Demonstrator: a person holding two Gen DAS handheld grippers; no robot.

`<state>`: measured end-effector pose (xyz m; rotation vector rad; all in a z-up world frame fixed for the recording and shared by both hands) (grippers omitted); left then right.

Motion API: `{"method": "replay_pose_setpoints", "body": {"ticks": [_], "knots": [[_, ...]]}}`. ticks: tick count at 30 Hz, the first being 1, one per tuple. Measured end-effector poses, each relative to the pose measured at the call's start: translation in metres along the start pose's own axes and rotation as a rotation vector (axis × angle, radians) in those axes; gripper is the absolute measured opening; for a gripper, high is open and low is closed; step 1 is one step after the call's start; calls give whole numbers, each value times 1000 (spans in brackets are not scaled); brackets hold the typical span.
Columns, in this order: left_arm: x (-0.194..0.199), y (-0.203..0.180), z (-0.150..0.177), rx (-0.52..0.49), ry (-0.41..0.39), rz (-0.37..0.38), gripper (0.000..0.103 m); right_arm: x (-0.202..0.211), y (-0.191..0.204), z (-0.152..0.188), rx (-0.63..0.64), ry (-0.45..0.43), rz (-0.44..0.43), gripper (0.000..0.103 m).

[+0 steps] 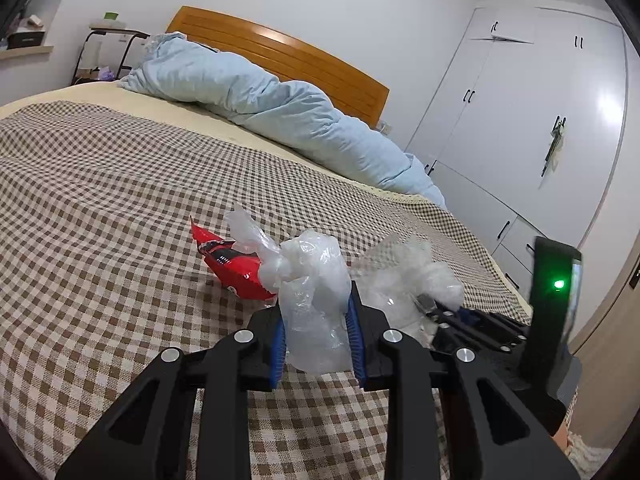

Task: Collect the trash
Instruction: 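Grasp a clear plastic bag with the right tool while the left tool holds its bag, then carry both clear plastic bags off the bed down toward the floor bin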

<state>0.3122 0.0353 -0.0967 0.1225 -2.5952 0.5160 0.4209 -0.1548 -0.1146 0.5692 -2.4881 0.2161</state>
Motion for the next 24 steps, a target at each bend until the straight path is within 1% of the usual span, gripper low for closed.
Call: {"method": "replay_pose_setpoints", "body": {"ticks": [2,5,8,10,18,21,24], "knots": [[0,1,0,2,0,0,24,7,-8,-1,-38,-37,19,14],[0,2,0,7,4,0,24,17,-20,0,-98,-83,23,14],[0,2,1,11,7,1,24,21,-25,4,-147,-77,-9,14],[0,2,1,12,7,2,24,28,-28,5,-166,-97,-8,14],[1,1,0,10,6,3,24,64,-43,14,-243,-213,65,13],[6,-3,-2,0,-14,3,24,75,-51,20,-296,-239,70,12],[13,-9,-4,-26,-42,-5,24,79,-57,24,-331,-242,62,12]]}}
Point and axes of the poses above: each gripper's, at about its wrist camera, not at the fingertips, and x roughly against the way its jaws point, y to its left, z to its underside, the point moved 6 cm from there along -x, roughly the way its jaws point, and after that the axes turned 11 degrees about -z, right-handed, at the moved point
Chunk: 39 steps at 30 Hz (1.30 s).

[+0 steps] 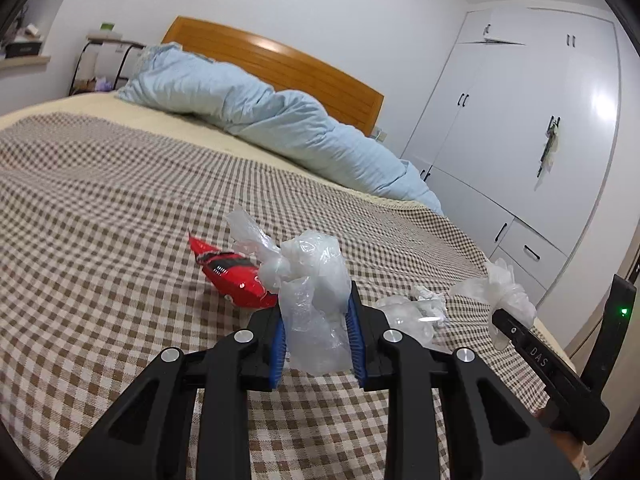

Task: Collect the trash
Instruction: 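Carry both clear plastic bags off the bed down toward the floor bin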

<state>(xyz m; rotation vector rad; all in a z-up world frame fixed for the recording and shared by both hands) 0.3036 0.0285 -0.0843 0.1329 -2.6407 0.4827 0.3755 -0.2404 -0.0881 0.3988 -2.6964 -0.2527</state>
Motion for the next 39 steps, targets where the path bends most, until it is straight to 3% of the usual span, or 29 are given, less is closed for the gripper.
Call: {"method": "replay_pose_setpoints", "body": {"ticks": [7,21,28,39], "knots": [[19,-14,-3,-13,-9,30,24,19,0,-1,-12,-20,-31,11],[87,-45,6,-68,-37,85,24,106,4,3,30,-65,-85,10],[125,-57,18,-96,-84,93,24,144,7,11,59,-72,-114,10],[168,-60,51,-109,-53,147,24,198,14,34,125,-59,-134,10]]}}
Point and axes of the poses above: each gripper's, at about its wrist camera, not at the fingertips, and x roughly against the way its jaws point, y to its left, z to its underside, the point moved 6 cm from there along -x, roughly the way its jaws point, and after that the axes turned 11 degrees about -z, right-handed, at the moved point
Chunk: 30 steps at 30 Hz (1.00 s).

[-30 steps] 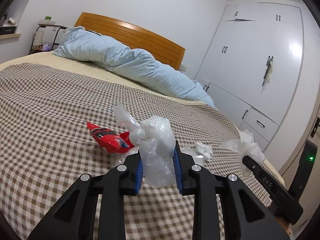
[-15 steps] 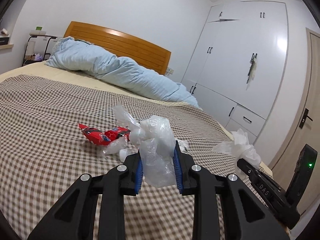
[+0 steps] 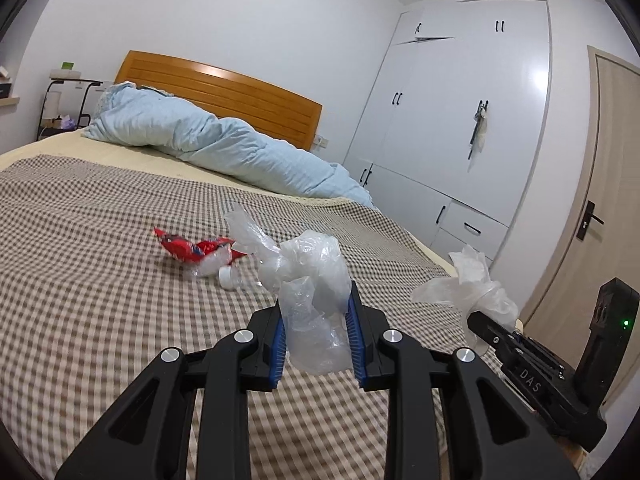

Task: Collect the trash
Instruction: 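Carry both clear plastic bags off the bed down toward the floor bin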

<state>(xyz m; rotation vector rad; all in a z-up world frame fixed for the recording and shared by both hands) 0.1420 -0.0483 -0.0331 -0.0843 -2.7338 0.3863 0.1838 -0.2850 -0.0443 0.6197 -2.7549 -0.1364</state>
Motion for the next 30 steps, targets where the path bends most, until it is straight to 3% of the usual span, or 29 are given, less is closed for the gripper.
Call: {"method": "replay_pose_setpoints", "body": {"ticks": [11,25,30], "knots": [[44,-12,34,-38,-7,9,24,52,12,29,47,39,-16,10],[86,-30,80,-94,45,30,24,107,22,67,71,81,-44,10],[93,-35,100,-97,101,57,24,121,23,84,68,112,-51,10]]}}
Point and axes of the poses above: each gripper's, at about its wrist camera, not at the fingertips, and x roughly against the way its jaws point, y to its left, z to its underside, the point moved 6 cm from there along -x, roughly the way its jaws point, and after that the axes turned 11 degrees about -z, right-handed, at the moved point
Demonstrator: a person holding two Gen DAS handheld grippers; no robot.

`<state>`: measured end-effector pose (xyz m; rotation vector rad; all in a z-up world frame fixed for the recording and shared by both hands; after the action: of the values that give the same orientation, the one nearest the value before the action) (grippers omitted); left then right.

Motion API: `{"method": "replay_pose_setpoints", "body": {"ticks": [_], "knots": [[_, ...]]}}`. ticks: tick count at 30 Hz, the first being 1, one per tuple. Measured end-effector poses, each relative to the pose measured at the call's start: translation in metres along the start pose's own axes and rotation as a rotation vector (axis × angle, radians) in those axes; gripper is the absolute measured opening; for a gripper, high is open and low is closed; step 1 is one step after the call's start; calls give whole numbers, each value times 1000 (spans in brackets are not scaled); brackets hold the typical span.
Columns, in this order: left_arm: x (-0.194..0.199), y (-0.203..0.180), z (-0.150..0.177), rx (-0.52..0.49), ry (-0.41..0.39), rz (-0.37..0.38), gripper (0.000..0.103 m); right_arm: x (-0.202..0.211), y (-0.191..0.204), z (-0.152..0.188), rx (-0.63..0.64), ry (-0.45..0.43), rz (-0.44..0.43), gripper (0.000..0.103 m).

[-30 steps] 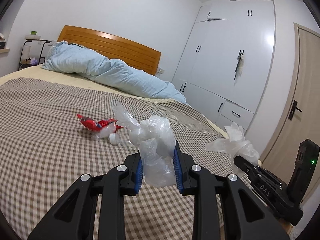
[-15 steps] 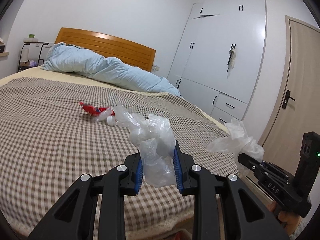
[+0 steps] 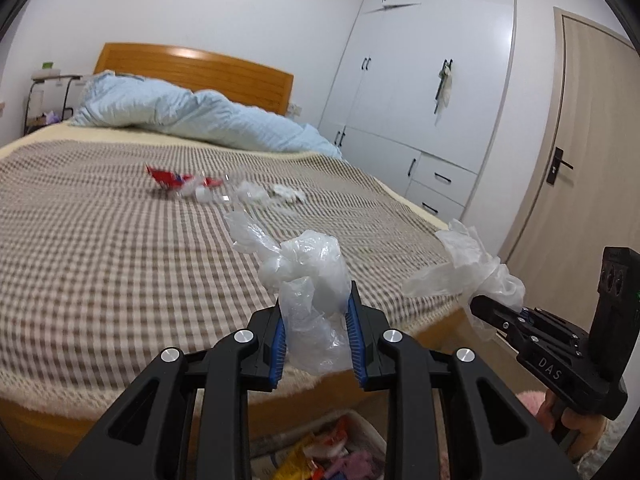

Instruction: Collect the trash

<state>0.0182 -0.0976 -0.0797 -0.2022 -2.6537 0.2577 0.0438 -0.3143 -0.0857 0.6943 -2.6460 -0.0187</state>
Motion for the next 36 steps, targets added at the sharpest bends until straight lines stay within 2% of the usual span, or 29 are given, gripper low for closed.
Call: {"method": "replay_pose_setpoints", "body": {"ticks": [5,10,26,32,36], "knots": [[9,-12,17,-40,21,16,24,9,1,19,-17,26,-9,10],[13,-23,41,-66,77,45,24,13,1,38,-26,56,-14,10],[6,-45,99,-159,216,68,24,8,-2,105,-64,187,-61,10],[-5,-47,120,-192,288,53,24,-3,-2,129,-84,254,-83,10],[-18,-43,142,-177,384,56,24,-9,3,142,-78,301,-97,10]]}}
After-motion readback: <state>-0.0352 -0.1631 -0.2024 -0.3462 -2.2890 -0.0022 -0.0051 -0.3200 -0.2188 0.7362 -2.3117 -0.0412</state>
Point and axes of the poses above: each gripper's, at about its wrist camera, not at the fingertips, and x roughly against the way its jaws point, y to its left, z to its underside, the point moved 6 cm from there along -x, roughly the way its jaws point, and after that the axes turned 11 degrees about -z, right-handed, at the moved point
